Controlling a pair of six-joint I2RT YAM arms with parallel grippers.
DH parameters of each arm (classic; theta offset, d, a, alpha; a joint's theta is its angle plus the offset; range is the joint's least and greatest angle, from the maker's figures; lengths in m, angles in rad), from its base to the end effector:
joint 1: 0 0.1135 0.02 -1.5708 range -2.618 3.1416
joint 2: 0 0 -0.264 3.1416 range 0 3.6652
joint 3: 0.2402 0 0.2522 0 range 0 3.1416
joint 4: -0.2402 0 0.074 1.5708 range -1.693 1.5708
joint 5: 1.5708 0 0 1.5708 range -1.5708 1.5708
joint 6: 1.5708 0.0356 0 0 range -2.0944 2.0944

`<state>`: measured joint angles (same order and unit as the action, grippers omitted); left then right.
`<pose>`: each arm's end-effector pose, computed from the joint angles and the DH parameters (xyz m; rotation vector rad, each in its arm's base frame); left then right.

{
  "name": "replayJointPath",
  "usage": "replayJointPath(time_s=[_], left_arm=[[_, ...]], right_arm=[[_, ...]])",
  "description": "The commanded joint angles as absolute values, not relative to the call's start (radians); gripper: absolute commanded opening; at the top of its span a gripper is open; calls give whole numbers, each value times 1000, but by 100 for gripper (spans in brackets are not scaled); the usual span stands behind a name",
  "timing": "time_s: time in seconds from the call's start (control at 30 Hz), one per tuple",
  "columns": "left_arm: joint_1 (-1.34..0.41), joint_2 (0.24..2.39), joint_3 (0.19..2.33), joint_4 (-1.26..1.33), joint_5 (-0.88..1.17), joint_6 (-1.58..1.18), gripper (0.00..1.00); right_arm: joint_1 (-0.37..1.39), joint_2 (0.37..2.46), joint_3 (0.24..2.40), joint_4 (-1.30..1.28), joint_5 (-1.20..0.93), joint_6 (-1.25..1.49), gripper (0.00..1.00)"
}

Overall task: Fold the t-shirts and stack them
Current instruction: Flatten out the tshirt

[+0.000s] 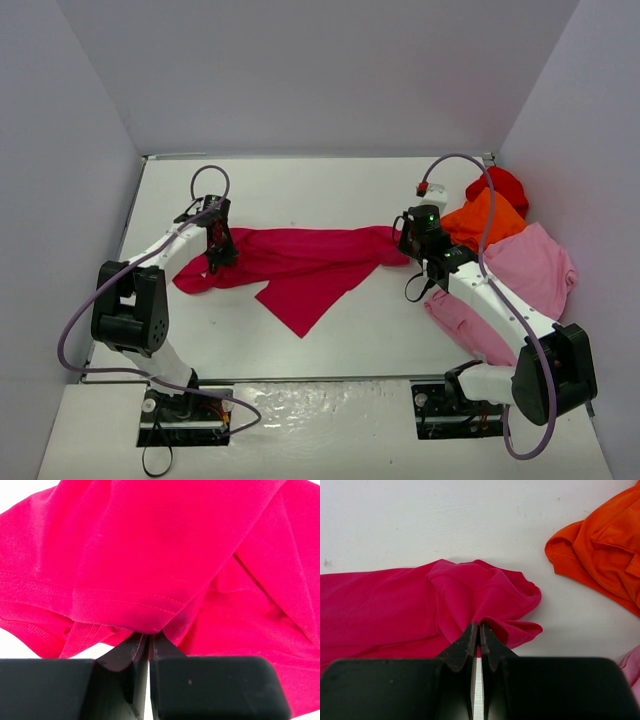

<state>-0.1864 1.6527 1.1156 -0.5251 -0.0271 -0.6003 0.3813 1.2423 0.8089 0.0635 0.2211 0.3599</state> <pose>0.3305 -0.0613 0.2071 -0.5541 2.5937 -0.2310 0.2662 0.0983 0.2757 0.1264 1.9373 0.2798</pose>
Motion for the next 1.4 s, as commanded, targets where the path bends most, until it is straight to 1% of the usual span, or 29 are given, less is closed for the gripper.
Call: replayJointPath(time_s=[0.0,0.03,0.13,0.23,0.37,0.53,0.6,0.77,1.0,1.13,1.27,1.37], left_arm=[[-181,1639,1135,-505,-21,-599,2],[-181,1640,1133,-506,-22,-600,3],[-181,1641,1132,-505,-25,-598,1],[-181,1633,1132,-503,-26,-595,0],[-183,1537,1146,-521,-40,-590,0],[-184,1337,1298,-661,-96,-550,0],[-183,1281,1364,-748,-117,-530,0],[-179,1178,1481,-858,-181,-494,0],[-178,1002,1598,-911,-200,-480,0],[-178,902,1660,-921,-202,-466,0],[-178,789,1779,-965,-222,-445,0],[-178,741,1865,-991,-222,-430,0]], right_arm=[[391,1226,817,114,249,342,0],[391,1226,816,113,248,342,0],[391,1229,815,112,247,344,0],[393,1233,815,114,247,344,0],[393,1239,815,112,246,341,0],[396,1245,822,113,253,342,0],[397,1242,834,111,258,340,0],[401,1181,889,71,262,333,0],[406,992,1098,-97,307,268,0],[431,916,1232,-139,360,246,0],[436,811,1351,-148,319,253,0],[434,776,1414,-167,299,268,0]])
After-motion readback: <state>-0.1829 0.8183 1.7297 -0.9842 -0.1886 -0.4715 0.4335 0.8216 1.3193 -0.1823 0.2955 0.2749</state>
